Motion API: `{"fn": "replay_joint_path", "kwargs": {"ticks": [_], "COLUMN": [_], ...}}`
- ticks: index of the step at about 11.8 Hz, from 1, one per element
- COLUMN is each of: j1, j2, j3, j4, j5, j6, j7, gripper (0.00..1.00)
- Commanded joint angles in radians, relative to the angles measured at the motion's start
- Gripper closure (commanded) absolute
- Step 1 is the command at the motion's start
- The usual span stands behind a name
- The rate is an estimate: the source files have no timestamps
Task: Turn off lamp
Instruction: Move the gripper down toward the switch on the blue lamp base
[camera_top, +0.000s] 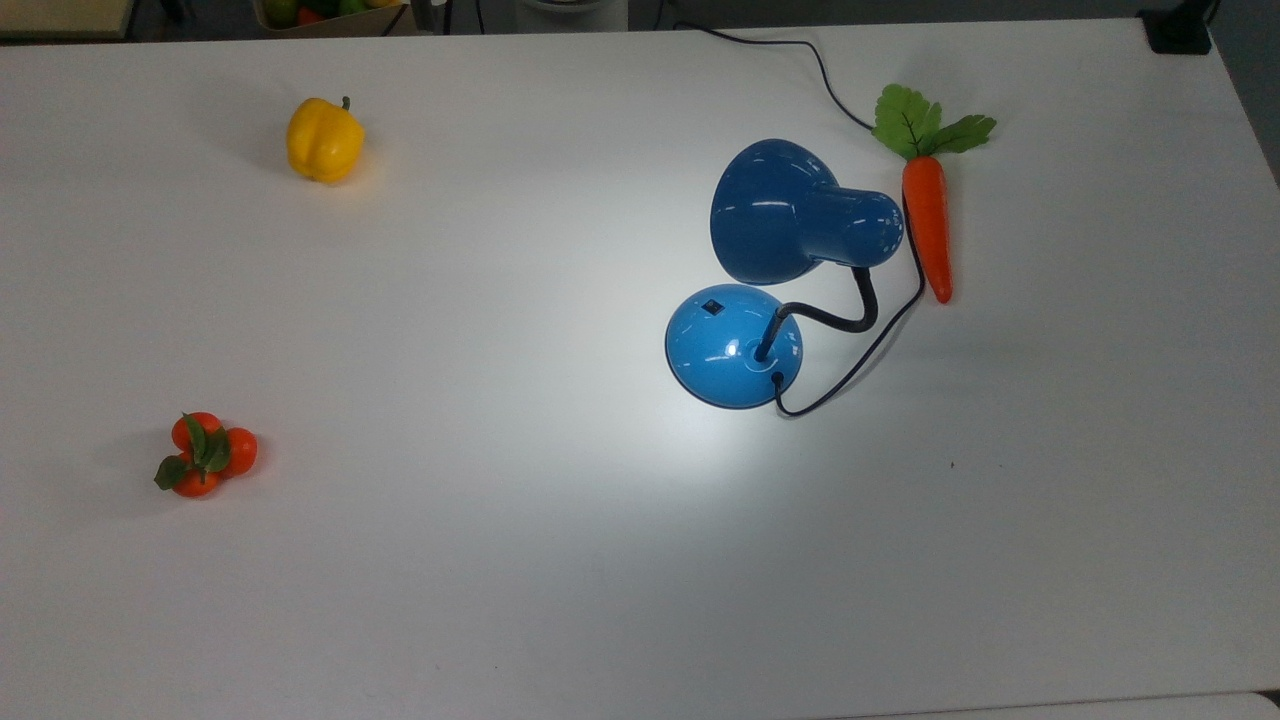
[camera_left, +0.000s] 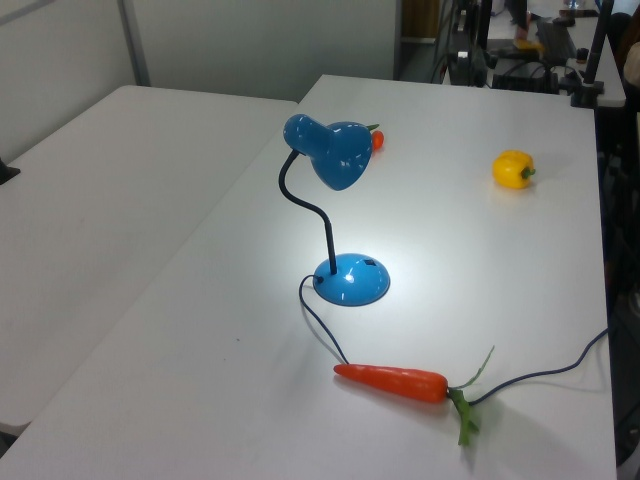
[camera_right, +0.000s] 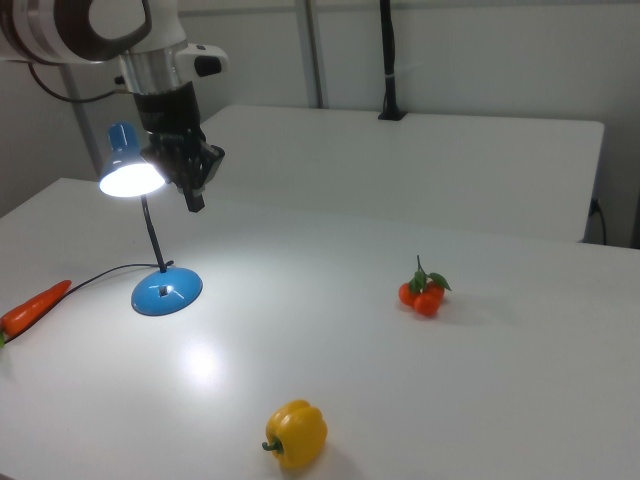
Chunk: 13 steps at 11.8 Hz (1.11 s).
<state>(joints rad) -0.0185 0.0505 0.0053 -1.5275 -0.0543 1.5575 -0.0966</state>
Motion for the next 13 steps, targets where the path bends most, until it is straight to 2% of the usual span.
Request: {"fn": "replay_joint_path", "kwargs": {"ticks": [1,7,13], "j1": [0.078,0.215,0.221], "j2": [0.023,0.075,0.089], "j3": [0.004,0.007,0.048], "j4": [-0.075,-0.249,-0.371], "j5": [0.024,0.025,0.025], "j6": [0.163,0.464,0.631], "j7": [0.003,-0.029,-0.097], "gripper": [1.00,1.00,1.00]}}
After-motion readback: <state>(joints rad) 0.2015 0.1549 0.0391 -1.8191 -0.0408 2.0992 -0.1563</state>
